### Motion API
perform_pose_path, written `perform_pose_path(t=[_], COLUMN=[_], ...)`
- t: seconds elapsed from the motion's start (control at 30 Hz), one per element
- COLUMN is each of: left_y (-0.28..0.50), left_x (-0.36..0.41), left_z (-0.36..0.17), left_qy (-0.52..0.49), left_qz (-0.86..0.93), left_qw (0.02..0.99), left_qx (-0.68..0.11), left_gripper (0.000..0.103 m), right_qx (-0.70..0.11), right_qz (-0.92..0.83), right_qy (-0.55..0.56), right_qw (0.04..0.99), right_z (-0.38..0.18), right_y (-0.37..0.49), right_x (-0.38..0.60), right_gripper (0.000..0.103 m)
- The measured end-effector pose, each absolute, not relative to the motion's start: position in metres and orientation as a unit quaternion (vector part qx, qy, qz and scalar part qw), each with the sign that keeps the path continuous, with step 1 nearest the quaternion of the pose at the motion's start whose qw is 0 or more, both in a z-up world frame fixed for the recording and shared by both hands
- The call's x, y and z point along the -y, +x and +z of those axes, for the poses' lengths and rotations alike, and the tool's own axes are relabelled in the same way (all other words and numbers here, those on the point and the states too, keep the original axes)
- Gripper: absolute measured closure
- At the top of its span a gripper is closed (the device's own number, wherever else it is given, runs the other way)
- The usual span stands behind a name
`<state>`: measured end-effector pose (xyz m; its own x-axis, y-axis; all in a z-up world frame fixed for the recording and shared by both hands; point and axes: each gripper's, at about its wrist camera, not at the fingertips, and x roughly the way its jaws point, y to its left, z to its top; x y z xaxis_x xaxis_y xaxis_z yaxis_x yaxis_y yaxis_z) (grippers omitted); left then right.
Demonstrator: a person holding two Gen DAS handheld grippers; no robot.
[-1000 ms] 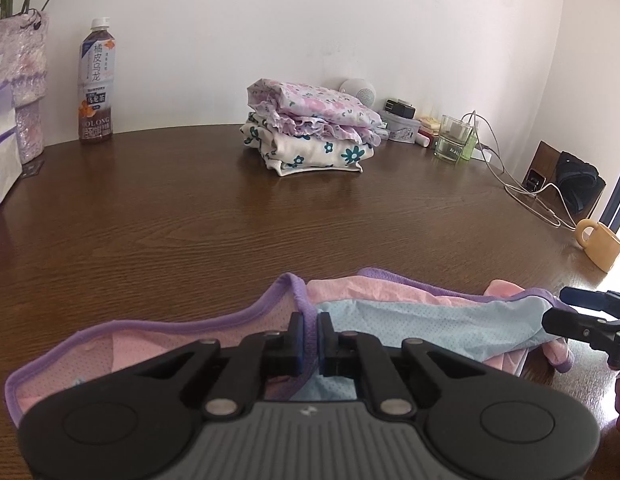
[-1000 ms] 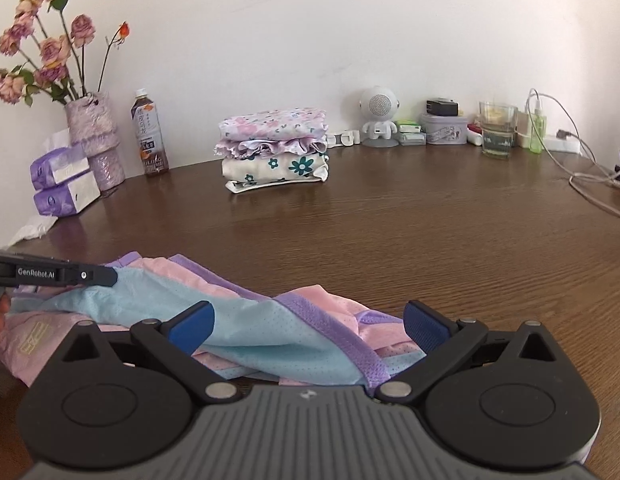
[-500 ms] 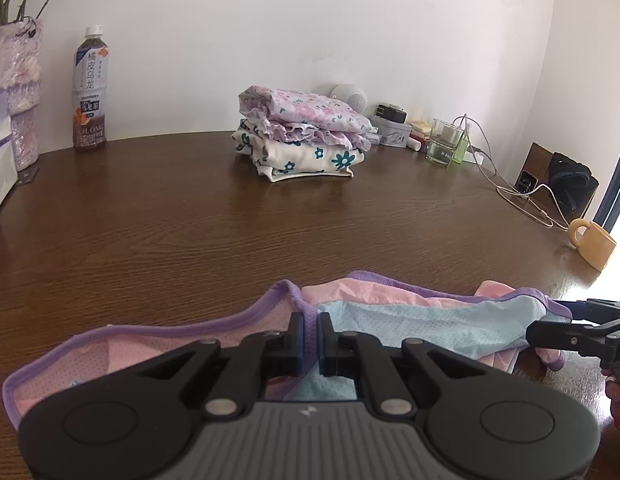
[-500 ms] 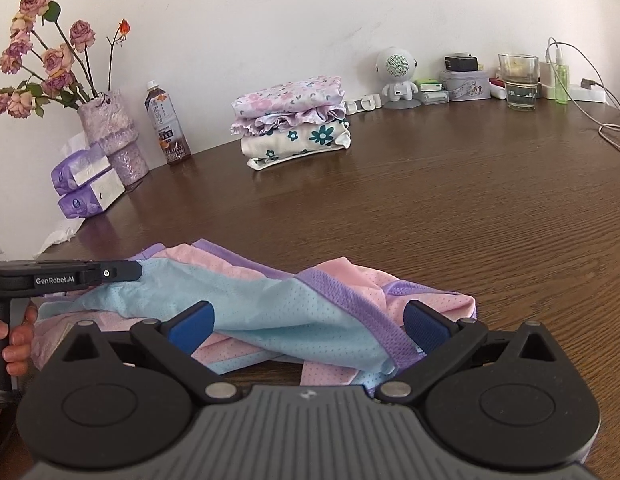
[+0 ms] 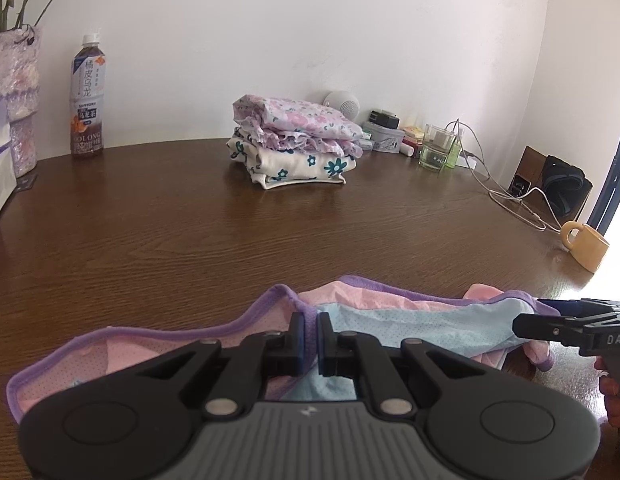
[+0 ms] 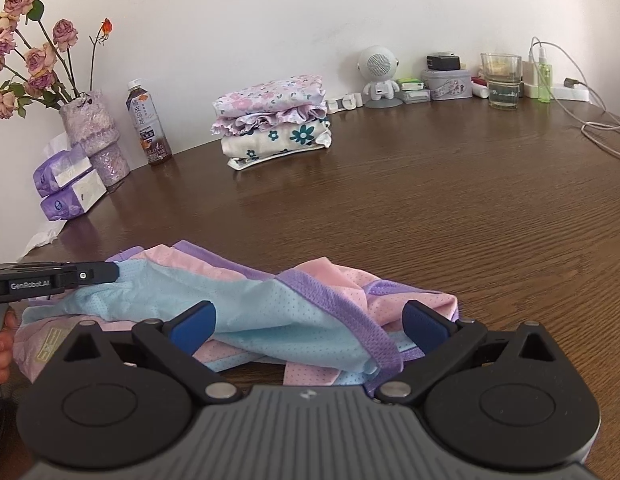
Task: Fold clothes
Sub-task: 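Hold the garment edge with the left gripper while the right gripper closes on the lavender edge, then lift the held edges with both grippers and fold them over the garment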
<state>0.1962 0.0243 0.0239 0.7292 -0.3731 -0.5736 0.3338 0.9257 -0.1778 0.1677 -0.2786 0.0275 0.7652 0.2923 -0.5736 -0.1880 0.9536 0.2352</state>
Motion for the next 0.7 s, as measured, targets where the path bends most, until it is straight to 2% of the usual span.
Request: perform_pose_path(t=[0.1,0.17,0.2,0.3,0.33,0.37,0.5,0.7], left_y=[0.192,0.189,0.188,0.182,0.18,0.177,0.164,0.131], left_x=[-0.023,-0.023,-0.022,-0.021,-0.021,-0.021,-0.019,-0.022], left_z=[0.028,0.03,0.031,0.035,0.037,0.039,0.047,0.055], left_qy=[-0.028,-0.025,-0.023,-0.021,-0.019,-0.017,-0.012,-0.021], left_qz=[-0.196,-0.201,-0.202,-0.209,-0.213,-0.217,-0.232,-0.251], left_qw=[0.931,0.931,0.931,0.933,0.933,0.933,0.934,0.934], left_qx=[-0.306,-0.303,-0.302,-0.293,-0.29,-0.285,-0.271,-0.253], left_gripper=[0.098,0.098,0.098,0.099,0.099,0.099,0.099,0.099], right_qx=[-0.316,-0.316,-0.315,-0.312,-0.312,-0.31,-0.303,-0.297], right_qz=[0.127,0.135,0.136,0.139,0.14,0.141,0.148,0.153], right_qy=[0.084,0.087,0.082,0.066,0.061,0.062,0.067,0.072], right_qw=[0.937,0.935,0.936,0.937,0.938,0.938,0.939,0.94], right_z=[0.028,0.029,0.029,0.029,0.029,0.03,0.034,0.037], right_y=[0.167,0.166,0.164,0.159,0.157,0.155,0.145,0.129], right_x=[0.28,0.281,0.28,0.279,0.278,0.28,0.286,0.292], right_gripper=[0.014,0.028,0.032,0.055,0.067,0.075,0.084,0.085])
